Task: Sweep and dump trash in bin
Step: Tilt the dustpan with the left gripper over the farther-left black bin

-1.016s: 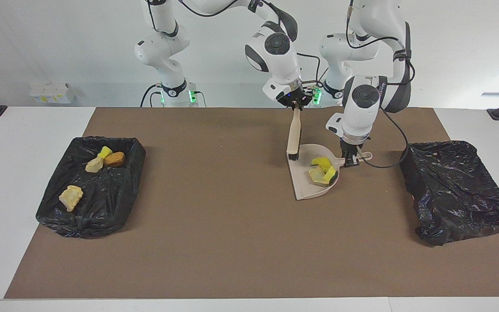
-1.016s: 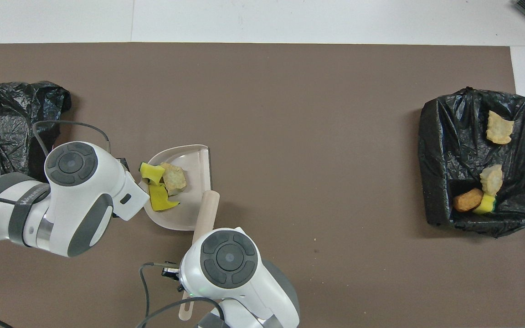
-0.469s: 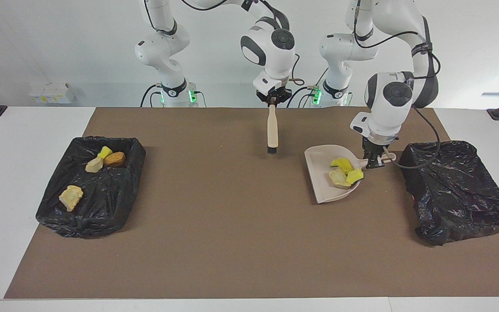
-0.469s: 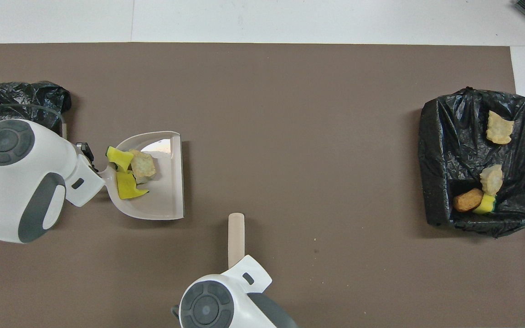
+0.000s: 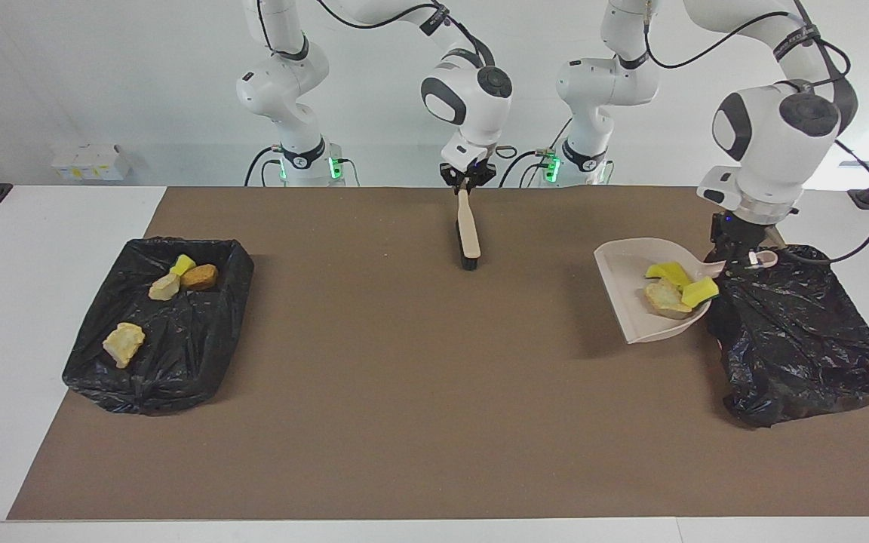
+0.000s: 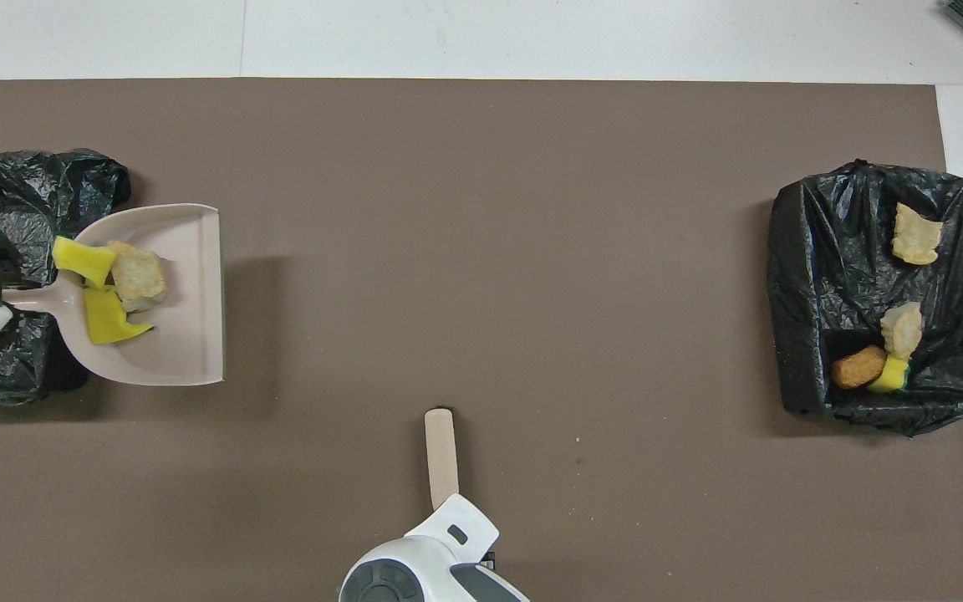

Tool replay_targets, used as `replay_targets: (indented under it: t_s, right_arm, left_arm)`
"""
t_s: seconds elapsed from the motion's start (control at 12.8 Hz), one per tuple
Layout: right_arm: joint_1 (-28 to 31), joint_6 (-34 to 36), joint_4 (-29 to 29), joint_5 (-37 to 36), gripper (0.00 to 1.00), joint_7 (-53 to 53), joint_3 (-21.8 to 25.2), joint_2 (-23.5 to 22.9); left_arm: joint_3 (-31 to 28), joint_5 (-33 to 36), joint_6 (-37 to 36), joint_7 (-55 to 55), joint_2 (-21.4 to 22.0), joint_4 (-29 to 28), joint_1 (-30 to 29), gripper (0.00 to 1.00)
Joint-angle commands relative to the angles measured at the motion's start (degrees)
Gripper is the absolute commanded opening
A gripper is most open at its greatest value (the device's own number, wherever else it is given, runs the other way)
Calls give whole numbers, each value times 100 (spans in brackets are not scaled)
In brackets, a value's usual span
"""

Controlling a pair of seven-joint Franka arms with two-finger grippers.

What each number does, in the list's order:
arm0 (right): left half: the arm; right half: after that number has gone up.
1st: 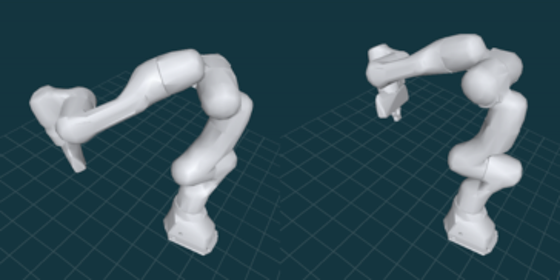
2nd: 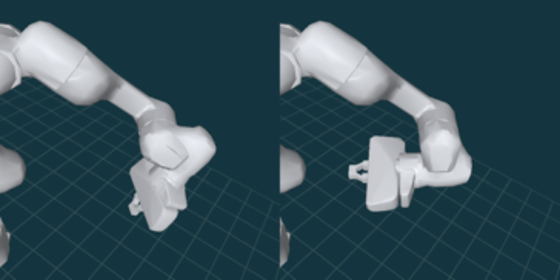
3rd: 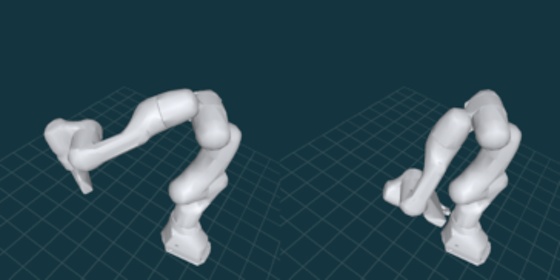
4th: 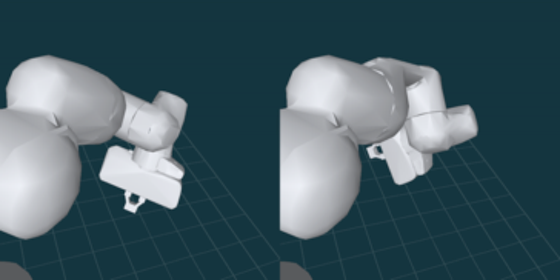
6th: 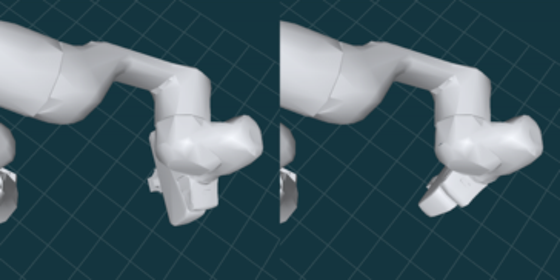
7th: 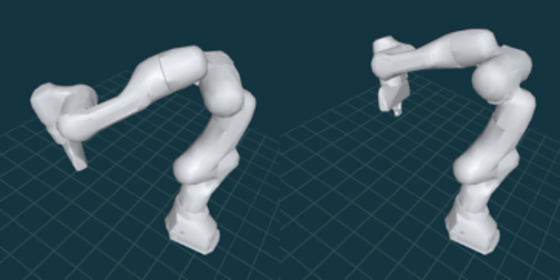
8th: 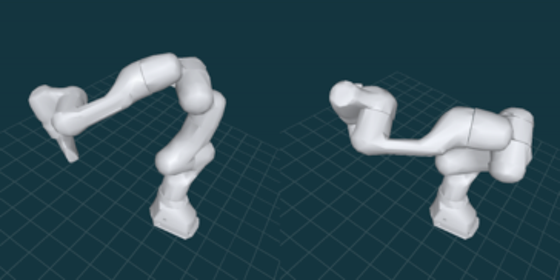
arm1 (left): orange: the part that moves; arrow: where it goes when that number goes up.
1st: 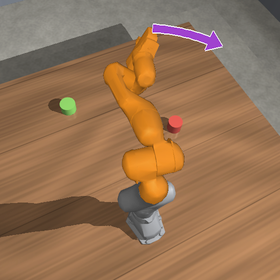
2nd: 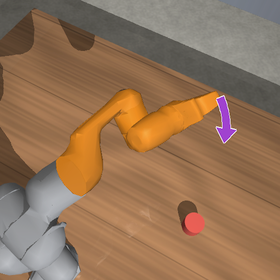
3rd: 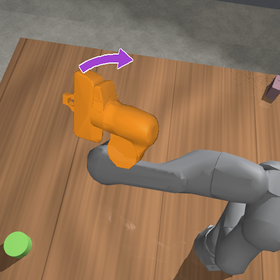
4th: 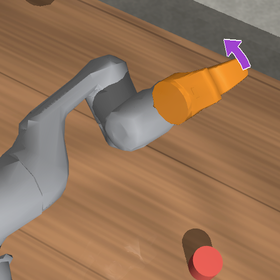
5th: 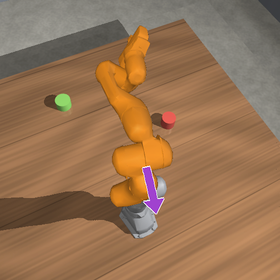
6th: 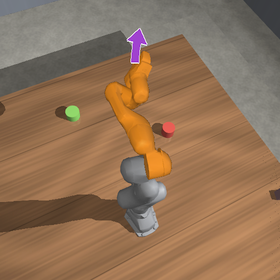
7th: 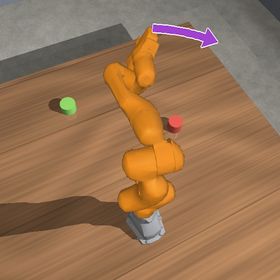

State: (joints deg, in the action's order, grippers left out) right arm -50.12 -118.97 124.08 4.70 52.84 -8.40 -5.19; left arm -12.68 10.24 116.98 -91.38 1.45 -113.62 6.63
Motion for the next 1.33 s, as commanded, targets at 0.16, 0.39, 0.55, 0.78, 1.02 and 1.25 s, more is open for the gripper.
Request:
replay_targets:
  t_s: [0.16, 0.39, 0.55, 0.78, 1.02, 1.25]
  right_arm:
    - [229, 478, -488, -171, 100, -11, -4, 9]
    - [738, 1285, -1165, -180, 100, -386, -13, 88]
    - [1090, 1857, -1596, -163, 100, -957, 22, 123]
    - [1687, 2376, -2114, -136, 100, -1591, 40, 237]
    - [2398, 2965, -2642, -136, 100, -2530, 49, 246]
    - [3137, 3388, -3125, -198, 100, -3742, 66, 255]
  left_arm:
    - [-1076, -469, -36, -1255, -241, 682, 5, 0]
    - [-1586, -444, -17, -1496, -557, 1147, -39, 0]
    - [-1912, -400, 44, -1776, -847, 1359, -56, 0]
    - [-1940, 45, 580, -1813, -1050, 1386, -74, 0]
    - [-1931, 1408, 703, -1202, -1463, 1816, -39, 0]
    - [-1861, 2532, 686, -453, -1429, 1782, 31, 0]
